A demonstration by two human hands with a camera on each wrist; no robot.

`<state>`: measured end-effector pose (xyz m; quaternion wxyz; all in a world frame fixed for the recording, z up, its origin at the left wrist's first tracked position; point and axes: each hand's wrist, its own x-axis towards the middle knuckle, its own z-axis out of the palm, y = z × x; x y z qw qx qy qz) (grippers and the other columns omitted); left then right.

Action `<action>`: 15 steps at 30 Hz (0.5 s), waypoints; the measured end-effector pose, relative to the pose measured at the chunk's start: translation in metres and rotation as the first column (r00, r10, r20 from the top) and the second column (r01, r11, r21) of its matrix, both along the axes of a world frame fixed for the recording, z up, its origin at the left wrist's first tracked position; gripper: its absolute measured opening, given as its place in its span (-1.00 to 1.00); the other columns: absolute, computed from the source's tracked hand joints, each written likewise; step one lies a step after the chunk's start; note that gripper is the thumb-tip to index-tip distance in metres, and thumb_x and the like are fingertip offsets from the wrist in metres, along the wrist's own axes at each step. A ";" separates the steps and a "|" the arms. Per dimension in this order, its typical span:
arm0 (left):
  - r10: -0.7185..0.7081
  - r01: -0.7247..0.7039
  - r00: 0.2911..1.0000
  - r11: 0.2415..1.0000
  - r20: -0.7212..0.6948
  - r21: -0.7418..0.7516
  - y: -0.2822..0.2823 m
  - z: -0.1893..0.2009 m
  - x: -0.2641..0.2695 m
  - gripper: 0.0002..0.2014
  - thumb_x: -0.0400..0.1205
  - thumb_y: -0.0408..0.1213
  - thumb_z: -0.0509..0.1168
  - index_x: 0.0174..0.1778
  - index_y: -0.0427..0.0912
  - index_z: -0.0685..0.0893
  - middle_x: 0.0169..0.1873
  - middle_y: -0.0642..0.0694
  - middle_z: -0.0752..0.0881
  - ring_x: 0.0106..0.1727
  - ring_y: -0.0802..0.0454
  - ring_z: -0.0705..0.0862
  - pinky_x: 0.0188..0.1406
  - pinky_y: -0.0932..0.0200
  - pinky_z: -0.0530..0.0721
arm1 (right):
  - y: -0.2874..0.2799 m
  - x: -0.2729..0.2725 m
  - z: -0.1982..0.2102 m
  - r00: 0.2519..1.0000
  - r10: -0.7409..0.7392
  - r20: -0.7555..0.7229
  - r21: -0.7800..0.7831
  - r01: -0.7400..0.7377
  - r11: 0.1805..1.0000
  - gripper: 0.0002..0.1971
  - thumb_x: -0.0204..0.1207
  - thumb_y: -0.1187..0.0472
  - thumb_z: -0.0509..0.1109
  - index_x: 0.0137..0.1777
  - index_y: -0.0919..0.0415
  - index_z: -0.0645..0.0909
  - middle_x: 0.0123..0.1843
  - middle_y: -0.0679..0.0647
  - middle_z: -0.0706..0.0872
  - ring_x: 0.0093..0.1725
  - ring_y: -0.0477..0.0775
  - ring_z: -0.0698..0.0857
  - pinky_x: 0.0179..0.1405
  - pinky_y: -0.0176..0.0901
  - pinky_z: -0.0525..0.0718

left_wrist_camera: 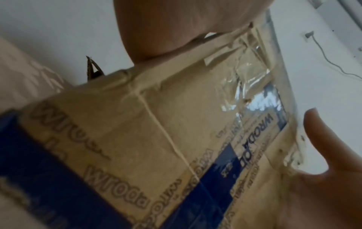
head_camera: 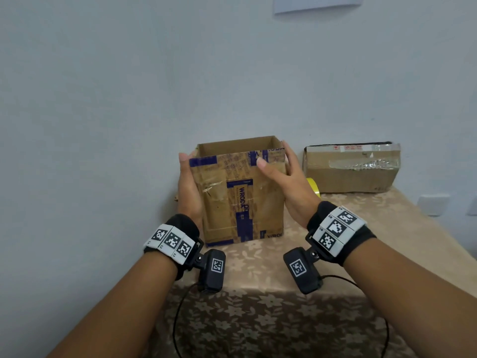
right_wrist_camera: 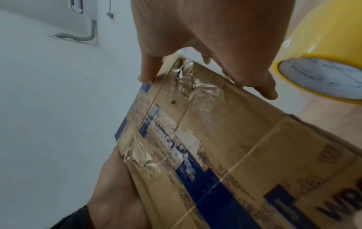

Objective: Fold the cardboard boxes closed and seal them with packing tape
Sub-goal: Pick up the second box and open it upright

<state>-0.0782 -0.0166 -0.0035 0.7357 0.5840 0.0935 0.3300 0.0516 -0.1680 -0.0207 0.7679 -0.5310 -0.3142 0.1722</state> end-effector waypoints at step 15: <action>0.177 -0.207 0.960 0.970 0.219 0.127 0.008 -0.003 0.010 -0.49 0.75 0.11 0.19 0.42 -0.23 0.53 0.10 -0.08 0.80 0.07 -0.01 0.81 0.03 0.00 0.80 | -0.005 -0.005 0.013 0.986 -0.150 -0.066 0.120 0.157 0.980 -0.41 0.41 -0.17 0.60 0.35 -0.05 0.46 0.43 0.13 0.68 0.27 0.14 0.78 -0.15 0.03 0.79</action>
